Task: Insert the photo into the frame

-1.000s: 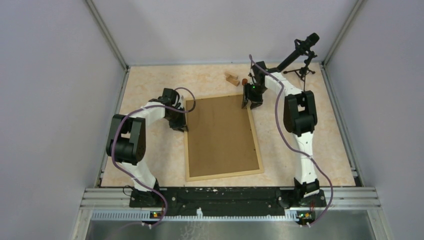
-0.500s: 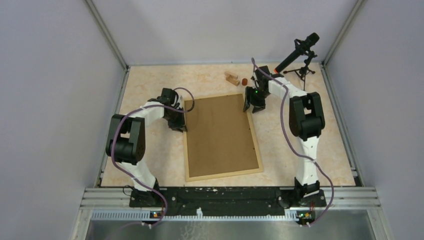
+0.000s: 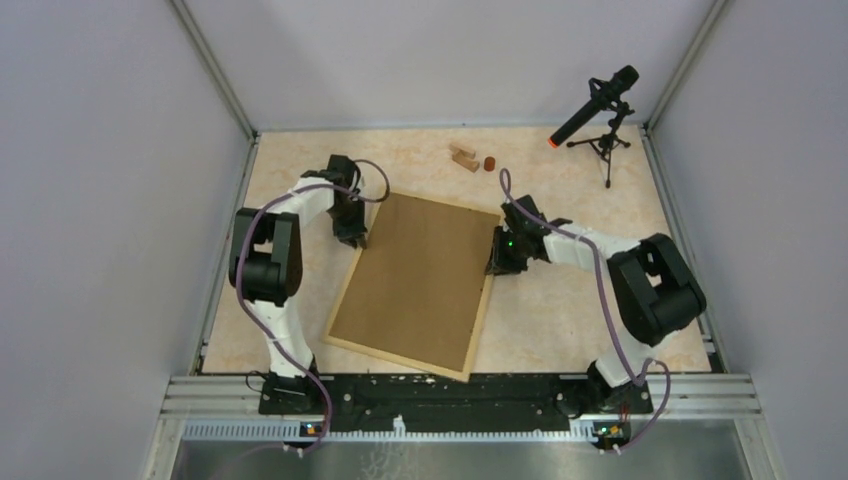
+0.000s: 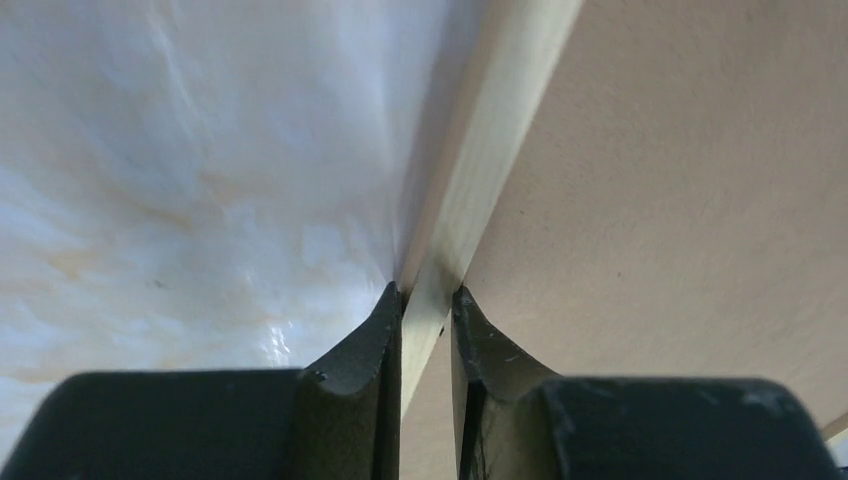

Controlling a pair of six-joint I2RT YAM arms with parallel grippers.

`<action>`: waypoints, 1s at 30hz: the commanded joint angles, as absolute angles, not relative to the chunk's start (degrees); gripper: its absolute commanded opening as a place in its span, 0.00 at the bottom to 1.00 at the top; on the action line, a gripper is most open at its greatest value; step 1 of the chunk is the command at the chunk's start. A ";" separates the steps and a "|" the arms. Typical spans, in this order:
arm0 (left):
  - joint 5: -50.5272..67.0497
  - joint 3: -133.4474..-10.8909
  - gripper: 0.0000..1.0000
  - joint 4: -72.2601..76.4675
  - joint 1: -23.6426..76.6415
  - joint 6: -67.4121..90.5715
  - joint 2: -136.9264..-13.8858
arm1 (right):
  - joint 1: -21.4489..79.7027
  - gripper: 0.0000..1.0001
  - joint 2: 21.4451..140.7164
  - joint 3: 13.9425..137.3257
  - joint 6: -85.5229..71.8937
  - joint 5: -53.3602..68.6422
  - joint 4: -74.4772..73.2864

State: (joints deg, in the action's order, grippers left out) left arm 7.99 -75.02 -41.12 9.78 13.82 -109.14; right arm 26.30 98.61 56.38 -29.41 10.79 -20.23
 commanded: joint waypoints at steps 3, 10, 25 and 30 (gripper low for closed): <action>7.96 -90.04 0.00 -36.68 10.83 15.89 -121.14 | 40.81 0.22 90.71 44.53 -47.32 17.02 -4.16; 8.03 -116.09 0.10 -38.64 14.28 8.60 -135.11 | 52.68 0.42 94.46 52.76 -45.83 22.38 3.04; -2.16 -67.56 0.99 -39.20 14.18 20.69 -83.61 | 20.24 0.90 93.66 68.73 -18.91 11.33 -26.64; -6.48 -53.17 0.99 -42.92 13.37 31.24 -72.13 | 18.54 0.88 107.93 79.35 -13.06 7.43 -29.48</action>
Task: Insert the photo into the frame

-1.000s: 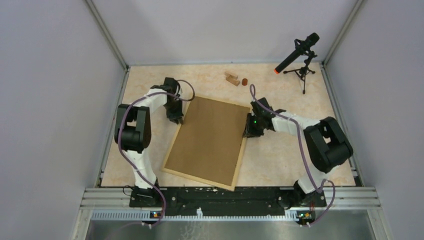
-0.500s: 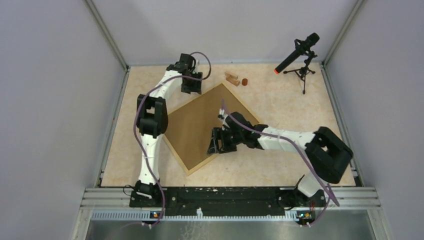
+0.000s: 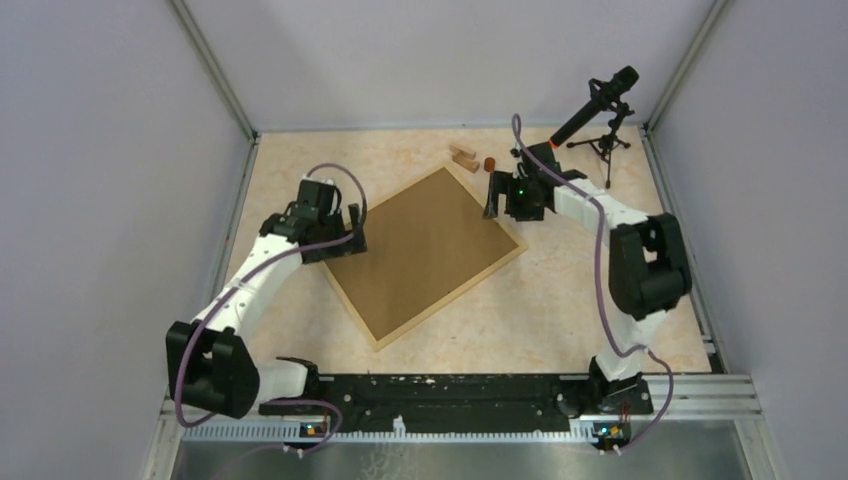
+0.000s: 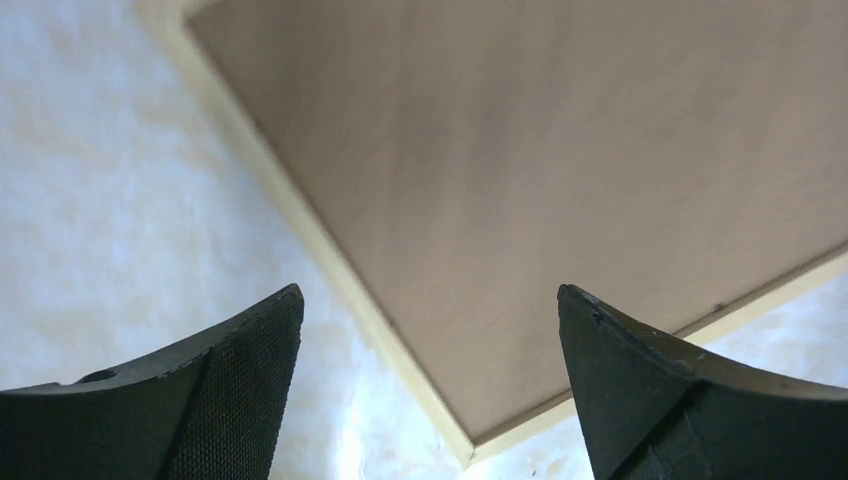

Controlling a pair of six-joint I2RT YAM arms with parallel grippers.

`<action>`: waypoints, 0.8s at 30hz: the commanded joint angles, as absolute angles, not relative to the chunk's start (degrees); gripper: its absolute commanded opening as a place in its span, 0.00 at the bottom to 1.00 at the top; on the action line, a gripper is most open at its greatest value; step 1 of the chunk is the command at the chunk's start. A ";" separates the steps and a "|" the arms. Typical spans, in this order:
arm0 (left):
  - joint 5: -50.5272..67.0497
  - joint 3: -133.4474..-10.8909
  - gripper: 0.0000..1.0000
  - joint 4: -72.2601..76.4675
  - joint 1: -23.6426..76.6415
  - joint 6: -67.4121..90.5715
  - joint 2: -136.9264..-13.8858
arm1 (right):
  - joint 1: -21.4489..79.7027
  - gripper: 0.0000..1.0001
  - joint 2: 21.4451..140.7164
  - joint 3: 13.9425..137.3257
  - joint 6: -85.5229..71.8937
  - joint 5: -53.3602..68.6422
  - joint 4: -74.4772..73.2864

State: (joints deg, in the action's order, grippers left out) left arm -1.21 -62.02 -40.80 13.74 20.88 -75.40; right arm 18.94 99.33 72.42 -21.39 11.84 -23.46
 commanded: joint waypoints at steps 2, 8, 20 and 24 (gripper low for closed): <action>-6.36 -48.50 0.99 -42.17 13.28 35.33 -69.83 | 18.59 0.83 110.75 80.64 -12.41 7.34 -29.71; 1.18 -41.82 0.99 -31.89 12.58 37.71 -72.13 | 18.63 0.64 108.10 71.52 -14.07 10.46 -25.42; 10.54 -58.58 0.92 -27.67 10.55 24.49 -93.41 | 24.97 0.40 84.51 41.15 -30.21 17.00 -13.44; 7.13 -64.77 0.87 -31.91 10.38 20.37 -97.63 | 27.70 0.51 80.64 42.33 -31.71 16.24 -18.71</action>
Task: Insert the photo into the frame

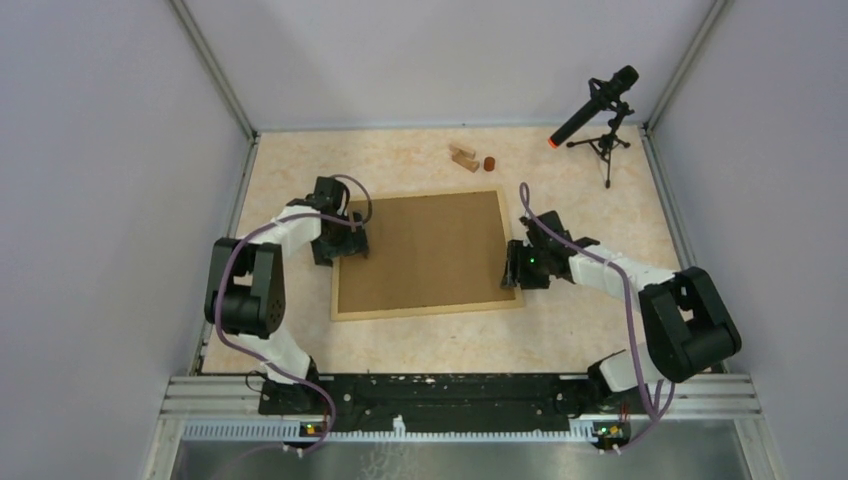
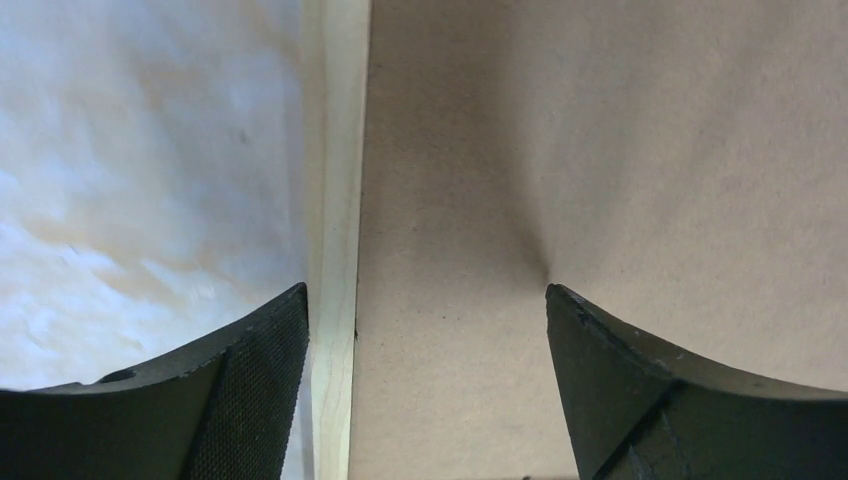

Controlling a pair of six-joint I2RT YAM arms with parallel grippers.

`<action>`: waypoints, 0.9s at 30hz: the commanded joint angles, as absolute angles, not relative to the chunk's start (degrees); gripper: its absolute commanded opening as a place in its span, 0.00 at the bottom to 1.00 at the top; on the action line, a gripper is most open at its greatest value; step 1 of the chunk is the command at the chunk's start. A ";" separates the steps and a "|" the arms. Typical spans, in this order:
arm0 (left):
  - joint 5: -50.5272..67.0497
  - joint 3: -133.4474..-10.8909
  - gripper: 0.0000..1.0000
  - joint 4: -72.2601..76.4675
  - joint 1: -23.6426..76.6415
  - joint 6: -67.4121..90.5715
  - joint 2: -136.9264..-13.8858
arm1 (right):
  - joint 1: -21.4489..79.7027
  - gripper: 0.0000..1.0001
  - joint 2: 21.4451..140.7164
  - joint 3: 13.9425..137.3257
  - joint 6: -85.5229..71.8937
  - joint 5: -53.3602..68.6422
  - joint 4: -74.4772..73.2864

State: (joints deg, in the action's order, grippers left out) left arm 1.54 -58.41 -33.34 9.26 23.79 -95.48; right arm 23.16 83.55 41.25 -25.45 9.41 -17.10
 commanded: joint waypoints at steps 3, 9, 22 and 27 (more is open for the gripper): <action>3.66 -64.49 0.82 -33.56 10.21 18.38 -98.40 | 25.53 0.59 78.95 46.17 -28.71 9.22 -26.36; 3.59 -62.37 0.75 -33.39 9.83 15.23 -96.62 | 17.98 0.56 82.72 52.11 -21.90 10.66 -29.39; 6.83 -63.16 0.29 -31.76 4.93 14.19 -99.70 | 17.88 0.40 92.25 59.13 -17.84 6.95 -31.86; 5.63 -63.01 0.16 -31.99 4.28 14.40 -100.39 | 17.84 0.36 93.21 60.33 -17.25 4.69 -33.45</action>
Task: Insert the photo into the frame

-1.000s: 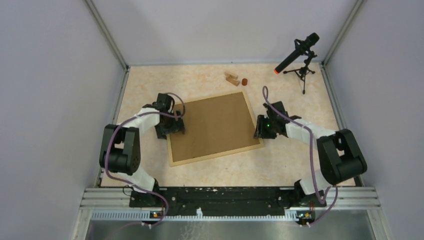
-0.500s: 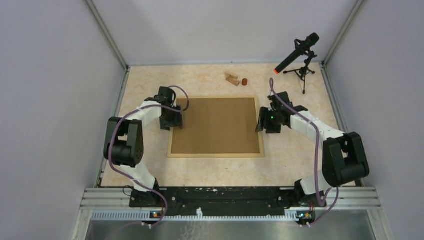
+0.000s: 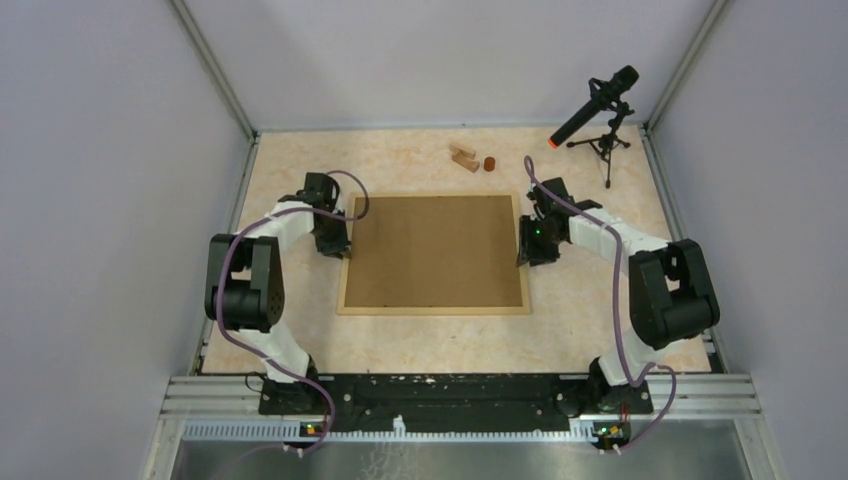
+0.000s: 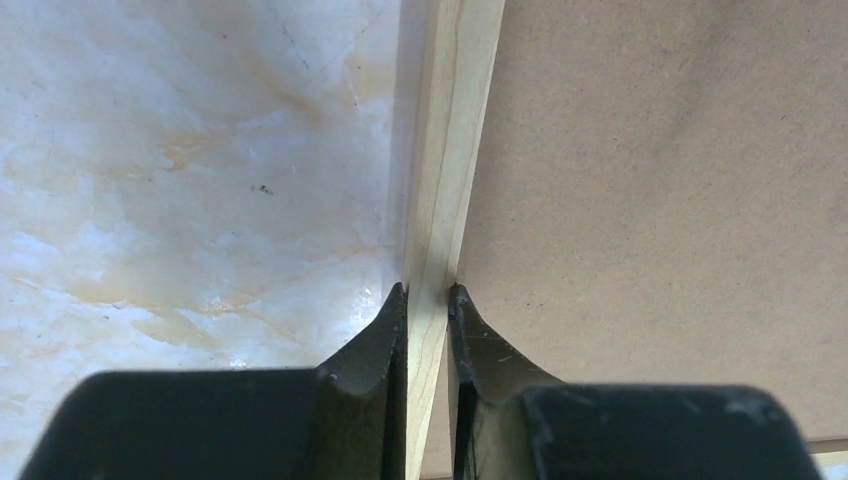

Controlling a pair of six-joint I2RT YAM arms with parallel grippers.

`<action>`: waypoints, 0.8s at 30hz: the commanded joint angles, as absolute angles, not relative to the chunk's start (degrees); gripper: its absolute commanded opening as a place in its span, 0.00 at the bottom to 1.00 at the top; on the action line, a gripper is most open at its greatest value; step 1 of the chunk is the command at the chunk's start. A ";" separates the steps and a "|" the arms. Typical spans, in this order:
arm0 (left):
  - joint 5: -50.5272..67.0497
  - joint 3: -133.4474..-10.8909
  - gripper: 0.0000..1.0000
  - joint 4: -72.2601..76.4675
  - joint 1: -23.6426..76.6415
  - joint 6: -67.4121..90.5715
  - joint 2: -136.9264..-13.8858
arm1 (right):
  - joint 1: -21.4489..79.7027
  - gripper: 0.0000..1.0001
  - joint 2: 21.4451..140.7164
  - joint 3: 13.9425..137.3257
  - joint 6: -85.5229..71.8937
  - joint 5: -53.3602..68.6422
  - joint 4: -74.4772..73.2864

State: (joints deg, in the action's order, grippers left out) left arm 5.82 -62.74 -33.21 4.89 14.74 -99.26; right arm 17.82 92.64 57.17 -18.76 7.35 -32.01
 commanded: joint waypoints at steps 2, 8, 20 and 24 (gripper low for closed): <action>4.95 -62.94 0.13 -32.12 4.14 14.41 -100.29 | 17.88 0.35 93.50 60.39 -17.14 5.19 -34.29; 4.30 -62.90 0.01 -32.25 4.05 14.67 -100.14 | 17.86 0.34 92.98 58.57 -16.87 7.01 -36.26; 4.46 -62.93 0.00 -32.34 4.07 14.85 -99.94 | 17.84 0.28 93.76 56.04 -17.40 8.17 -34.48; 4.67 -62.93 0.00 -32.33 4.04 14.94 -100.13 | 17.84 0.28 94.53 56.05 -17.45 7.16 -33.76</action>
